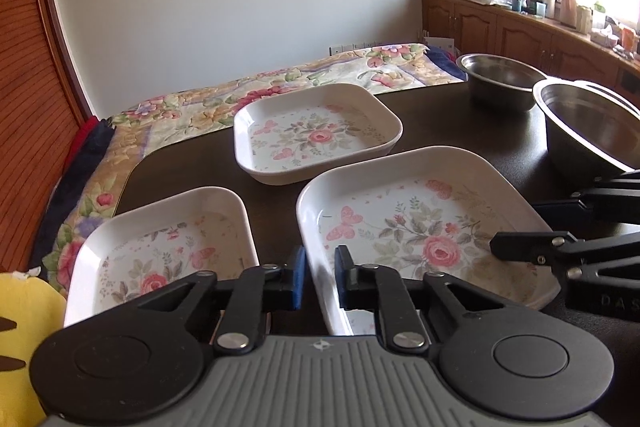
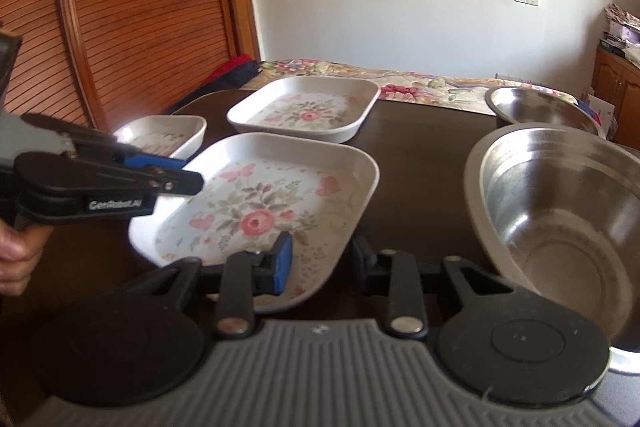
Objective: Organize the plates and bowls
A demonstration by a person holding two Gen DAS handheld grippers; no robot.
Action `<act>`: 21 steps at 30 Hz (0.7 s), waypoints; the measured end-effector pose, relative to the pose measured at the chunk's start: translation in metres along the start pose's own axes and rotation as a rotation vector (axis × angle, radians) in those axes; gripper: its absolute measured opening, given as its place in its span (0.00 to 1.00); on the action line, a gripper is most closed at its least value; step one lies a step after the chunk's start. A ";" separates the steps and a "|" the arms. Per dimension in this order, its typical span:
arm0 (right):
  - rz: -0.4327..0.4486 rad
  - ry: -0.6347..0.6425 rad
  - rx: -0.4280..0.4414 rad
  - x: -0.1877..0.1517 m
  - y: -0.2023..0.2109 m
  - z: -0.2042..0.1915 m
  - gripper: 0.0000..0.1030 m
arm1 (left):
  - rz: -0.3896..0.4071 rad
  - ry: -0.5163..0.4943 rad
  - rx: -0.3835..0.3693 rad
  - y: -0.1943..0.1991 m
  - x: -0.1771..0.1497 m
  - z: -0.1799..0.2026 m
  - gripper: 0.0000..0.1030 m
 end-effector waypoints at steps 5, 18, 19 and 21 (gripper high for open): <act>0.001 -0.013 0.007 0.000 0.000 0.003 0.26 | -0.021 0.021 -0.020 -0.001 -0.005 0.000 0.15; 0.001 -0.028 0.006 0.000 -0.001 0.005 0.25 | -0.008 0.034 -0.020 0.003 -0.010 0.002 0.12; 0.004 -0.036 0.006 0.000 -0.001 0.006 0.24 | -0.011 0.040 -0.023 0.004 -0.011 0.002 0.12; 0.018 -0.058 0.004 -0.001 0.002 0.008 0.20 | -0.013 0.056 -0.033 0.007 -0.014 0.003 0.12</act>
Point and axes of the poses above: each gripper's, at about its wrist camera, not at the fingertips, and y roughly against the way its jaws point, z to its right, x to its top, the point moved 9 cm from there along -y, roughly the way its jaws point, and after that the axes turned 11 degrees about -z, right-handed, at the moved point
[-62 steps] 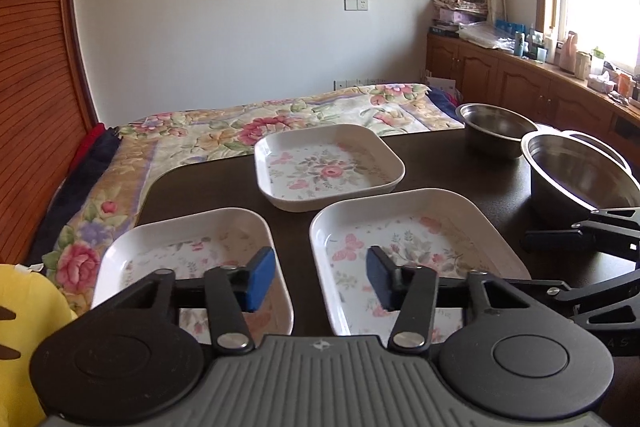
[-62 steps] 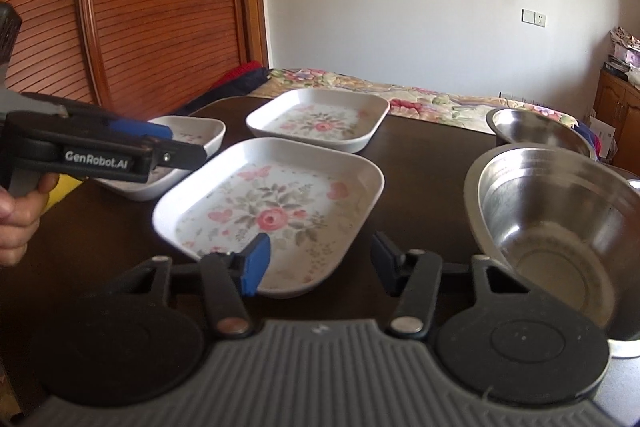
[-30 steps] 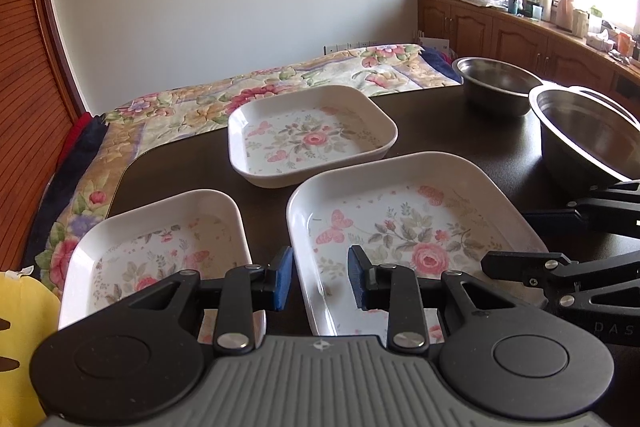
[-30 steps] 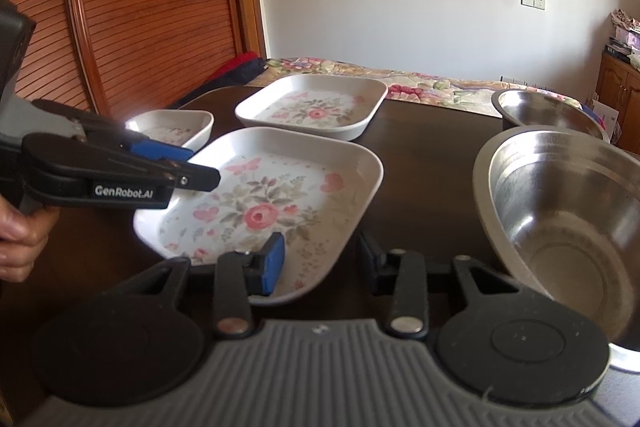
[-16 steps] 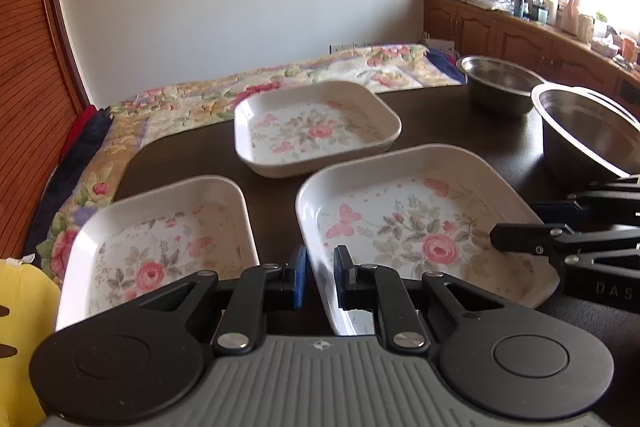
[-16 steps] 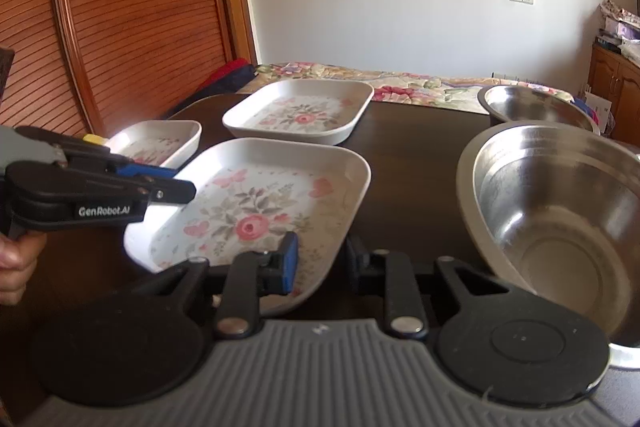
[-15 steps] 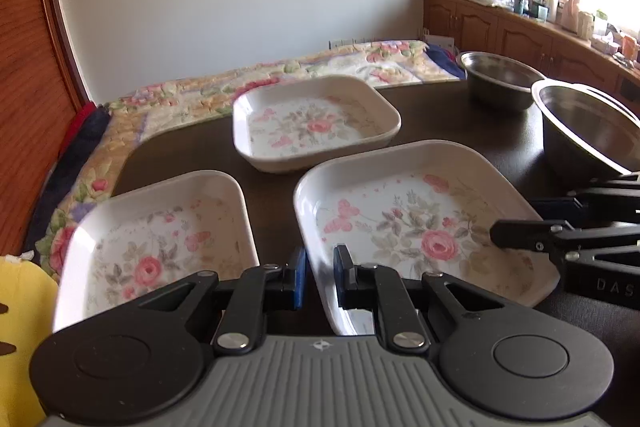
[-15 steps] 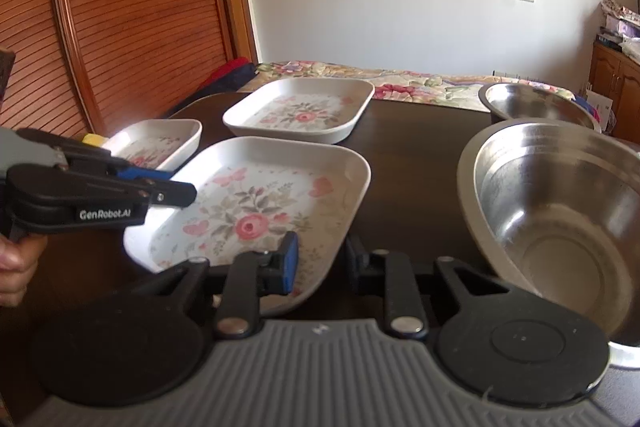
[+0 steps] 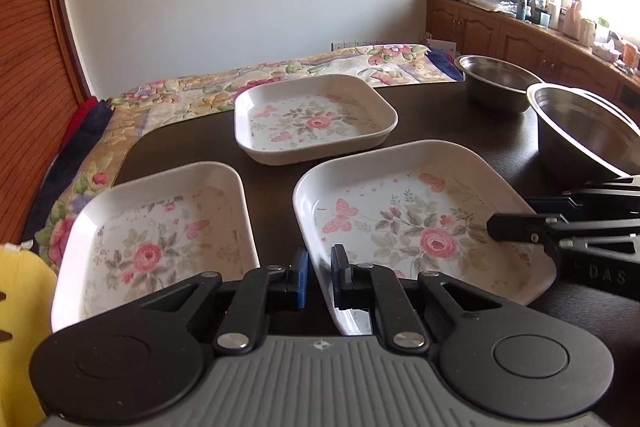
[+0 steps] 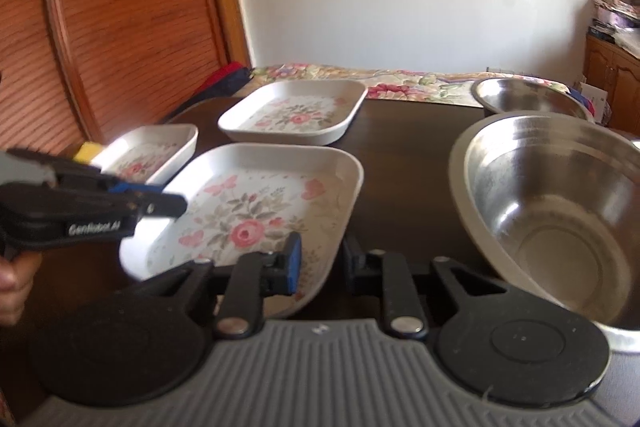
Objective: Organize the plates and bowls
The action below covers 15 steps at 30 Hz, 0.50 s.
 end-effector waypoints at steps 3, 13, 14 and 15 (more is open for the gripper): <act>0.014 0.000 -0.001 -0.001 0.005 -0.001 0.20 | 0.014 0.027 -0.011 0.011 -0.004 0.002 0.11; 0.061 0.013 0.020 -0.007 0.034 -0.007 0.20 | 0.056 0.061 -0.023 0.049 -0.020 0.009 0.11; 0.061 0.015 0.022 -0.010 0.036 -0.008 0.20 | 0.058 0.060 -0.022 0.052 -0.023 0.011 0.12; 0.060 0.016 0.025 -0.012 0.038 -0.009 0.20 | 0.059 0.060 -0.020 0.055 -0.027 0.012 0.12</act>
Point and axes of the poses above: each gripper's, at about its wrist camera, not at the fingertips, and y roughly against the way its jaws point, z to its right, x to its top, the point moved 9 cm from there along -y, roughly the way its jaws point, and after that the axes turned 11 degrees about -z, right-handed, at the moved point
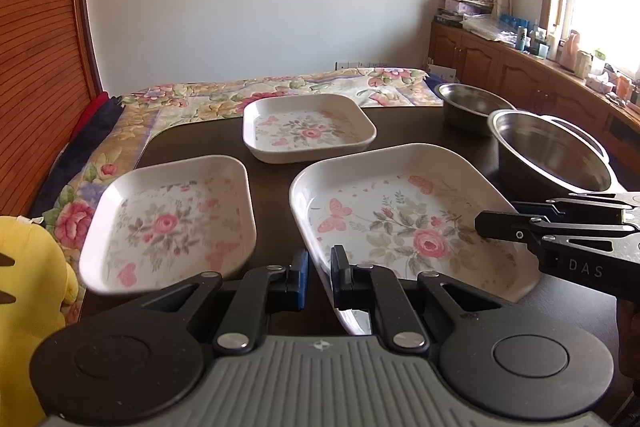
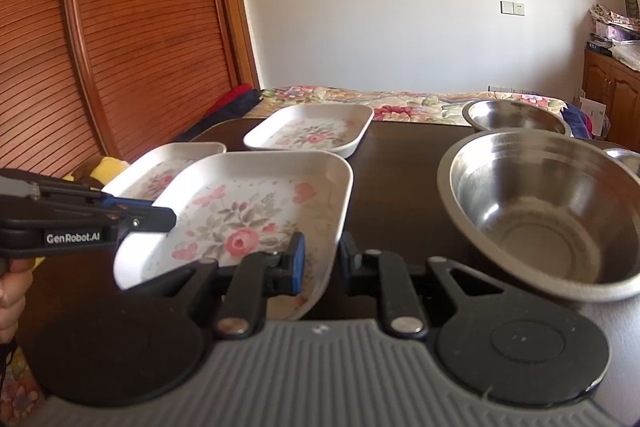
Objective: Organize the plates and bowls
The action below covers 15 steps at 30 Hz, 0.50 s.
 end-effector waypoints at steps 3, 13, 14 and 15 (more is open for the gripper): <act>-0.005 0.012 0.007 -0.009 0.007 -0.004 0.20 | 0.001 0.005 0.002 0.008 -0.010 0.003 0.12; -0.040 0.049 0.036 -0.037 0.024 -0.015 0.20 | -0.023 0.019 -0.018 0.023 -0.044 0.009 0.12; -0.043 0.051 0.041 -0.039 0.026 -0.017 0.20 | -0.023 0.020 -0.016 0.024 -0.047 0.010 0.12; -0.045 0.055 0.045 -0.040 0.027 -0.018 0.20 | -0.023 0.021 -0.014 0.025 -0.048 0.009 0.12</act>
Point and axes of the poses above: each gripper's, at about its wrist camera, not at the fingertips, and y roughly against the way its jaws point, z to its right, x to its top, the point moved 9 cm from there along -y, roughly the way its jaws point, and after that the axes turned 11 degrees about -z, right-handed, at the moved point
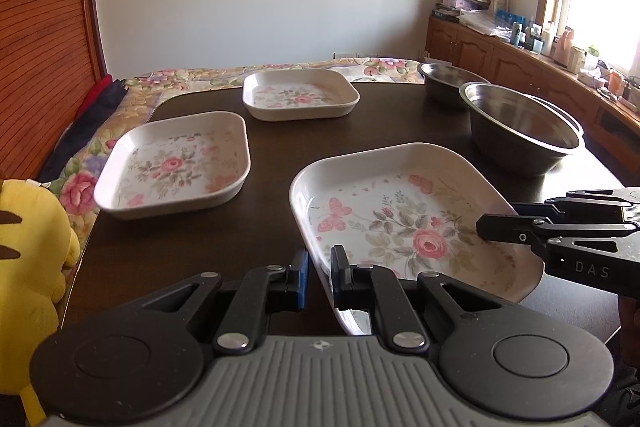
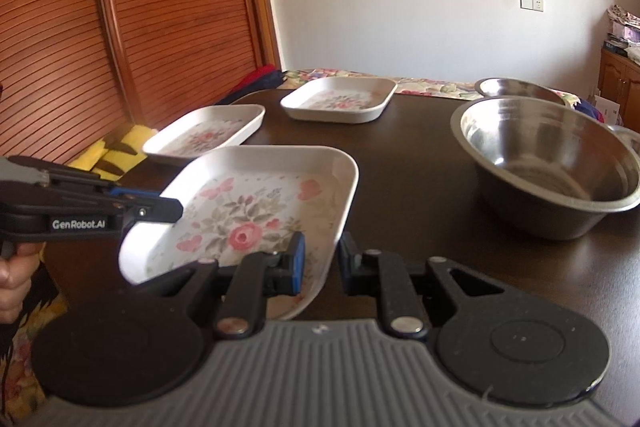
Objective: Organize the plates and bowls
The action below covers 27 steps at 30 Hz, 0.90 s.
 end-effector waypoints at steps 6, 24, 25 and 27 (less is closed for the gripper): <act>-0.040 0.029 0.029 -0.015 -0.002 -0.010 0.20 | -0.010 0.006 0.011 0.000 -0.008 -0.006 0.12; -0.052 0.043 0.041 -0.021 0.000 -0.015 0.21 | -0.023 0.019 0.001 -0.009 -0.015 -0.009 0.12; -0.052 0.044 0.041 -0.021 0.000 -0.015 0.21 | -0.022 0.020 -0.001 -0.009 -0.015 -0.010 0.12; -0.051 0.041 0.042 -0.021 0.000 -0.015 0.21 | -0.023 0.021 -0.002 -0.009 -0.015 -0.010 0.12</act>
Point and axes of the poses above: each gripper's, at about its wrist camera, not at the fingertips, and y roughly against the way its jaws point, z to its right, x to its top, the point moved 9 cm from there along -y, roughly the way its jaws point, and after that the axes turned 11 degrees about -z, right-handed, at the moved point
